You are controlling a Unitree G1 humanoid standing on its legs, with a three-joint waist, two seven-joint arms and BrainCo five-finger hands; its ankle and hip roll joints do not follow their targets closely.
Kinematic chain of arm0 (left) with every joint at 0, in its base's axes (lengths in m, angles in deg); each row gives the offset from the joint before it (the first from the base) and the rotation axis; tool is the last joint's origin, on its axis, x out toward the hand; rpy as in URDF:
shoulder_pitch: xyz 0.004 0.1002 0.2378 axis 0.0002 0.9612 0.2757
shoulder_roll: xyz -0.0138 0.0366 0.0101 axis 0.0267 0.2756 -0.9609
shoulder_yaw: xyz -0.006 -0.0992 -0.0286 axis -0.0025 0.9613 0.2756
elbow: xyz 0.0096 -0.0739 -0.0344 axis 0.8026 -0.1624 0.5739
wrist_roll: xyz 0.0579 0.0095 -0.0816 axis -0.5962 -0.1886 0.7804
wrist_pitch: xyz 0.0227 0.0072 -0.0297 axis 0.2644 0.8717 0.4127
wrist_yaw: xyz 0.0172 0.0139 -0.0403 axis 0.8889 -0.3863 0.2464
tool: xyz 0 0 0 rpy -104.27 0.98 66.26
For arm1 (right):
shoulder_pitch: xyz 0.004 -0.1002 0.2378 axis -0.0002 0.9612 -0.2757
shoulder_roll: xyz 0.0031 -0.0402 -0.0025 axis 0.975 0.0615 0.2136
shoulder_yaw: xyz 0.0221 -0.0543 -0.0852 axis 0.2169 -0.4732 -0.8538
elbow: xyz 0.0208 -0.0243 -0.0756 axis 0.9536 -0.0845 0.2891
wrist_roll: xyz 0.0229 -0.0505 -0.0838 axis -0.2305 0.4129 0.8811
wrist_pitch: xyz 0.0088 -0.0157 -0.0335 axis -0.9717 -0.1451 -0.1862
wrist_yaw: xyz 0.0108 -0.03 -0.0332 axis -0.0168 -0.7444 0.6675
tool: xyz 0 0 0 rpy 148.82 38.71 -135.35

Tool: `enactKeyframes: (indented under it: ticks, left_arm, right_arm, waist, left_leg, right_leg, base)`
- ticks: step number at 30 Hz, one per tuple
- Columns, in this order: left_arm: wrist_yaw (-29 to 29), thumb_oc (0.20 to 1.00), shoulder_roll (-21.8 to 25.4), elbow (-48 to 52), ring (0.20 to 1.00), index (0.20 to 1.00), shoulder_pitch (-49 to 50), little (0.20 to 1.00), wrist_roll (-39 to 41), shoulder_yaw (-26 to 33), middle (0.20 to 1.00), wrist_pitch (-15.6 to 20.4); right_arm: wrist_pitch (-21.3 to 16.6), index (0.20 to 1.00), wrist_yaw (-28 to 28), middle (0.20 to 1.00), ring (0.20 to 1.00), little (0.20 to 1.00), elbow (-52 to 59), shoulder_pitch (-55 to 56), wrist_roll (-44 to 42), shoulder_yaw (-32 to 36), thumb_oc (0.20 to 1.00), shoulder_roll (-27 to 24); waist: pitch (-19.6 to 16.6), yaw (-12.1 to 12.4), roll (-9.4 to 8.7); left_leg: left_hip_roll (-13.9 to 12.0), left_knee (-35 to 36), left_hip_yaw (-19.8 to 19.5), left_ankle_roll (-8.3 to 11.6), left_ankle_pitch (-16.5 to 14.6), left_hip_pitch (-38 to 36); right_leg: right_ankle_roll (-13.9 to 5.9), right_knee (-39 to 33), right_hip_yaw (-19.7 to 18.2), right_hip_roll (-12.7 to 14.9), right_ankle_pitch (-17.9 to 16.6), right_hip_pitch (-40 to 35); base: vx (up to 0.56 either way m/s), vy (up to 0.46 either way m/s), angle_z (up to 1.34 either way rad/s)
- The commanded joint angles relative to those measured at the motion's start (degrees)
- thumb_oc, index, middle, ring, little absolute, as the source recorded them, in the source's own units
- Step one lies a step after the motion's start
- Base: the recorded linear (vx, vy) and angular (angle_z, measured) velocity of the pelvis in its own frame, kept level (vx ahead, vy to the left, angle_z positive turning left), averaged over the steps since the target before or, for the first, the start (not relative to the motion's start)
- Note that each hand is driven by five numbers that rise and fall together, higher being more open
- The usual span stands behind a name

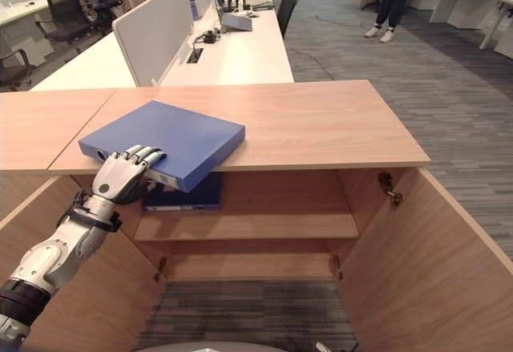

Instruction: Put the empty folder in the office cabinet

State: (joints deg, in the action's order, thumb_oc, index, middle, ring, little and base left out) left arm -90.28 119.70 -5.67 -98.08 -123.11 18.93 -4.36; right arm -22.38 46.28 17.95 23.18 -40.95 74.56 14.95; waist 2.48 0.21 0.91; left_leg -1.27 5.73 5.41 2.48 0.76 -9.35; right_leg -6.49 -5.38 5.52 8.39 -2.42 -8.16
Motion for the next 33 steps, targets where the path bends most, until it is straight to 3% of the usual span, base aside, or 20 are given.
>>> enactKeyframes:
  ticks: [1,10,15,19,29,33]
  left_arm:
    - [1.09,0.200,2.64,-0.96,0.200,0.200,-6.16,0.200,0.14,0.07,0.200,0.05]
    - [0.36,0.200,2.47,1.96,0.200,0.200,-5.98,0.200,2.73,4.43,0.200,-0.52]
    - [-1.31,0.200,1.11,9.90,0.200,0.200,-8.94,0.200,11.62,13.51,0.200,-0.20]
    - [-2.05,0.200,1.01,12.35,0.200,0.200,-11.32,0.200,15.54,16.73,0.200,0.25]
    - [-1.53,0.200,1.10,18.74,0.200,0.200,-18.39,0.200,26.03,21.41,0.200,2.26]
    - [0.35,0.200,0.60,21.58,0.200,0.200,-20.46,0.200,33.64,21.98,0.200,3.98]
  right_arm:
    - [-0.99,1.000,0.28,1.000,1.000,1.000,-4.44,-4.95,-3.18,1.47,1.000,0.52]
    - [-0.76,1.000,0.37,1.000,1.000,1.000,-4.53,-5.29,-3.05,1.67,1.000,0.86]
    - [-0.60,1.000,0.18,1.000,1.000,1.000,-4.18,-5.93,-2.21,0.97,1.000,1.19]
    - [-0.52,1.000,-0.19,1.000,1.000,1.000,-3.83,-6.51,-2.15,0.17,1.000,1.25]
    - [-0.03,1.000,-1.21,1.000,1.000,1.000,-2.89,-8.37,-1.68,-1.56,1.000,1.33]
    - [0.25,1.000,-1.25,1.000,1.000,1.000,-2.58,-9.12,-0.85,-1.92,1.000,0.92]
  waist:
    - [2.02,-0.41,-2.21]
    - [1.96,-0.19,-2.11]
    - [1.82,0.48,-2.07]
    - [1.71,0.61,-1.92]
    - [1.16,1.22,-1.02]
    - [1.05,1.60,-0.47]
  left_leg:
    - [-1.04,-0.73,-1.06,1.40,-5.50,-3.39]
    - [-1.13,-0.73,-0.84,1.51,-5.45,-3.33]
    - [-1.37,-0.73,-0.98,1.66,-5.18,-3.22]
    - [-1.48,-0.73,-1.15,1.74,-5.05,-3.22]
    - [-1.71,-0.73,-2.11,2.01,-4.55,-2.86]
    - [-1.81,-0.73,-2.79,2.13,-3.70,-2.26]
  right_leg:
    - [-5.23,1.95,-1.85,4.22,1.17,-1.10]
    - [-5.13,2.12,-1.74,4.15,1.23,-1.11]
    - [-4.85,2.46,-1.11,4.01,1.43,-1.24]
    - [-4.67,2.29,-0.82,3.93,1.60,-1.56]
    - [-4.31,2.40,0.06,3.72,2.11,-2.00]
    - [-3.96,2.68,0.52,3.62,2.08,-1.81]
  base:
    - [0.00,0.000,0.00]
    - [0.00,0.000,0.00]
    - [0.00,0.000,0.00]
    - [0.00,0.000,0.00]
    - [0.00,-0.017,0.05]
    - [-0.02,-0.026,0.06]
